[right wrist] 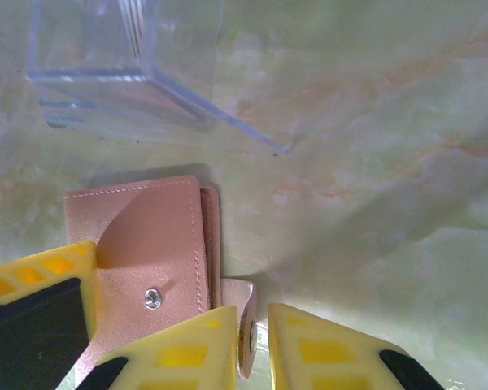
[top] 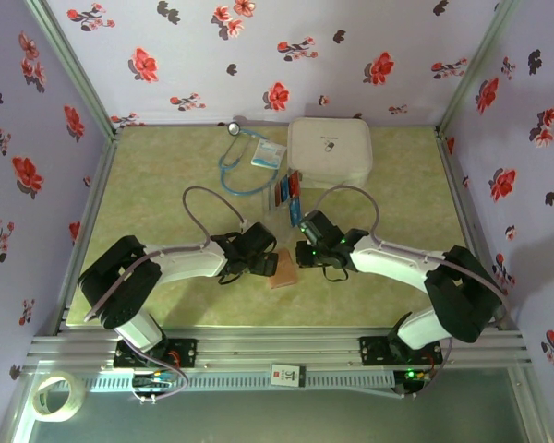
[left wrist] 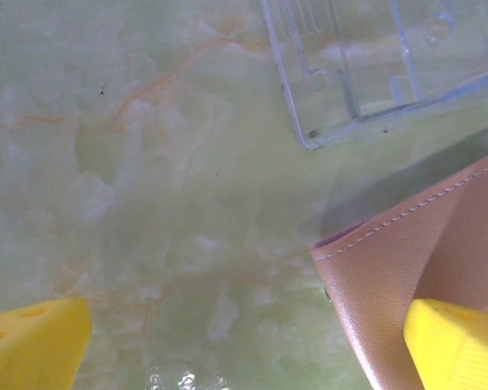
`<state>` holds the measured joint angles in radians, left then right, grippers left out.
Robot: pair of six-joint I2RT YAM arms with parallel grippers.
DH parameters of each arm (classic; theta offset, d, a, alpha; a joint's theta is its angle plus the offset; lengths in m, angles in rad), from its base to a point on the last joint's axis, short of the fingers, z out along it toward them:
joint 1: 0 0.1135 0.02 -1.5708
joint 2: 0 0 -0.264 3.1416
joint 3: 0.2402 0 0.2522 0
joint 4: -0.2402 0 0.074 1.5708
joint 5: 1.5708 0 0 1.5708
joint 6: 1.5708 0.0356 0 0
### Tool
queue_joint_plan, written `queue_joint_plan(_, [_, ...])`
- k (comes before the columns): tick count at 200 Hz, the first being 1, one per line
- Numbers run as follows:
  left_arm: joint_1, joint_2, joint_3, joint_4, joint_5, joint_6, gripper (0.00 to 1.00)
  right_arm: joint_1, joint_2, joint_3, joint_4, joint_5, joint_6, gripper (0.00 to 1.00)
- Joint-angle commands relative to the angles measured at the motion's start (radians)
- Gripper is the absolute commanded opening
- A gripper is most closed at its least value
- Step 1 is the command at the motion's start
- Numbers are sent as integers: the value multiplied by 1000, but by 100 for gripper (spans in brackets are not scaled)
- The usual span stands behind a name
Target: Put the credit cards into the card holder
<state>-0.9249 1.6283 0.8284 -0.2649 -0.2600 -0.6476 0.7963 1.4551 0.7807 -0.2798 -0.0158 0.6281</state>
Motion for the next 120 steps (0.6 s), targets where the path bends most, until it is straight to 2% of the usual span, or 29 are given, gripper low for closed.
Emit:
queue_joint_plan(1, [-5,28,-36,-65,-38,-4,100,-8,7,-17,19,-15,6,13])
queue_joint_plan(36, [-6,27,-41,-64,-39,-7,100,-8,-2,-25,24,-22,7,0])
queue_joint_plan(120, [-6,17,-54,-49,-39,-11,100,-5,-19,-3,92,-148,57,0])
